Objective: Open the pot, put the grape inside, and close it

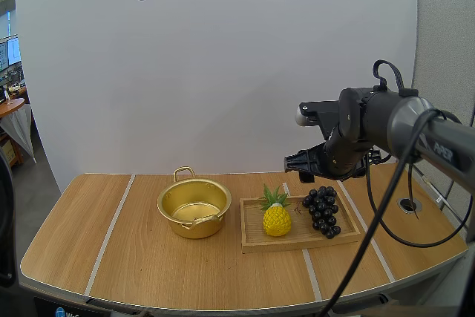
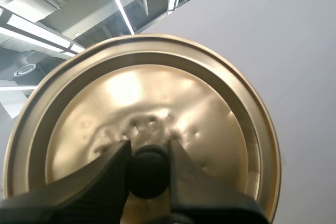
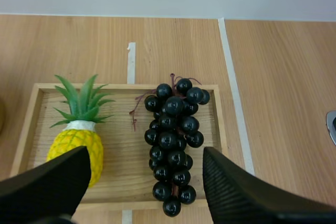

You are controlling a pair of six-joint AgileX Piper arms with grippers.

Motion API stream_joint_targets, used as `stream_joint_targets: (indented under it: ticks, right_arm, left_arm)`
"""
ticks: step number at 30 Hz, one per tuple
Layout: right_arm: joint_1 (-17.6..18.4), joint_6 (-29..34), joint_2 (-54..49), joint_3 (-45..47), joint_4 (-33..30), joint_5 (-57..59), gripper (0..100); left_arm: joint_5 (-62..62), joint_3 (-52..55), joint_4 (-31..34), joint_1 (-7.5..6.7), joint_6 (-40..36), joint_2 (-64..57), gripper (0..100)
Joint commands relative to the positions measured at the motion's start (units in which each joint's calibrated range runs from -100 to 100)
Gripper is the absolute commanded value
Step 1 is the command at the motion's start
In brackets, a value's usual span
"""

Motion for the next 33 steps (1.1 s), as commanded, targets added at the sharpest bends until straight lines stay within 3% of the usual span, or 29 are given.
stream_joint_targets:
  ticks: [1,14,33]
  right_arm:
    - [-1.2,-1.5,3.0,-0.4,0.2,-3.4,100]
    - [-3.9,-7.9,15.0,-0.4,5.2,-12.0,100]
    - [-3.9,-8.2,24.0,-0.4,4.8,-21.0,100]
  left_arm:
    - [-2.2,-0.4,0.5,-0.12,-0.4,0.0,0]
    - [-2.2,-0.4,0.5,-0.12,-0.4,0.0,0]
    - [-2.2,-0.4,0.5,-0.12,-0.4,0.0,0]
